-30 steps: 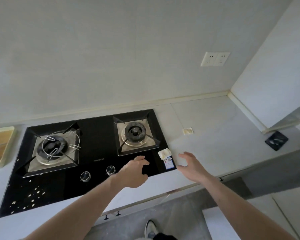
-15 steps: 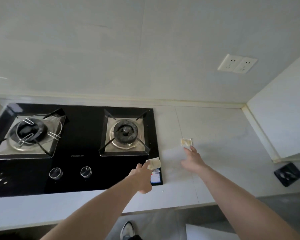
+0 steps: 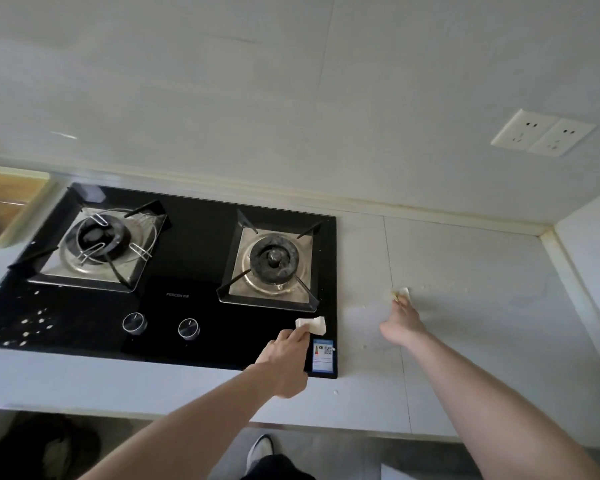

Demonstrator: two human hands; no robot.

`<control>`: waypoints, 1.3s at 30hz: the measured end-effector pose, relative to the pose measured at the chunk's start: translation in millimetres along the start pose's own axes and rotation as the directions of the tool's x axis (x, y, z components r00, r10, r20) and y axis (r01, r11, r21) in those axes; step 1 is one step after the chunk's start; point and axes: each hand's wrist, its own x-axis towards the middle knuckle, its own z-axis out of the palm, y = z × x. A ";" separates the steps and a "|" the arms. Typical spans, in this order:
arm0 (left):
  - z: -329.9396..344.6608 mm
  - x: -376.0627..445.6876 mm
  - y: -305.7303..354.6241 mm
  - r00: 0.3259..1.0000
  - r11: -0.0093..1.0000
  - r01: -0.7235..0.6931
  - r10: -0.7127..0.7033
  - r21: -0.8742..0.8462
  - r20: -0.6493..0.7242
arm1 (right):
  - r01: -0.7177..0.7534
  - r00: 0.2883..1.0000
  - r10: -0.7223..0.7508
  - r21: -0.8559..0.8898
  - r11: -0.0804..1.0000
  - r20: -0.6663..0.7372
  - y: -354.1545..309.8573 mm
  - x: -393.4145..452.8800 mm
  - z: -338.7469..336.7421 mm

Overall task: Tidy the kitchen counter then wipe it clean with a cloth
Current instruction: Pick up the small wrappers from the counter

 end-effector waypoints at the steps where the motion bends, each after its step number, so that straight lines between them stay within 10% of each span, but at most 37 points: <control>1: -2.5 -7.2 -3.0 1.000 0.999 0.005 -0.006 -0.044 -0.013 | 0.008 1.000 -0.008 0.017 1.000 -0.008 -2.3 -7.2 -1.4; 13: 3.5 -191.0 -73.8 0.925 0.833 0.099 -0.279 -0.544 -0.259 | 0.397 0.910 -0.400 0.494 0.774 -0.106 -84.9 -197.0 55.7; 22: 48.7 -329.2 -141.6 0.806 0.692 0.192 -0.516 -0.696 -0.291 | 0.589 0.707 -0.701 0.467 0.659 0.097 -198.0 -303.2 127.0; 39: 168.6 -570.3 -230.7 0.524 0.337 0.261 -0.836 -0.904 -0.161 | 0.755 0.446 -0.757 0.253 0.605 0.478 -343.6 -471.3 254.0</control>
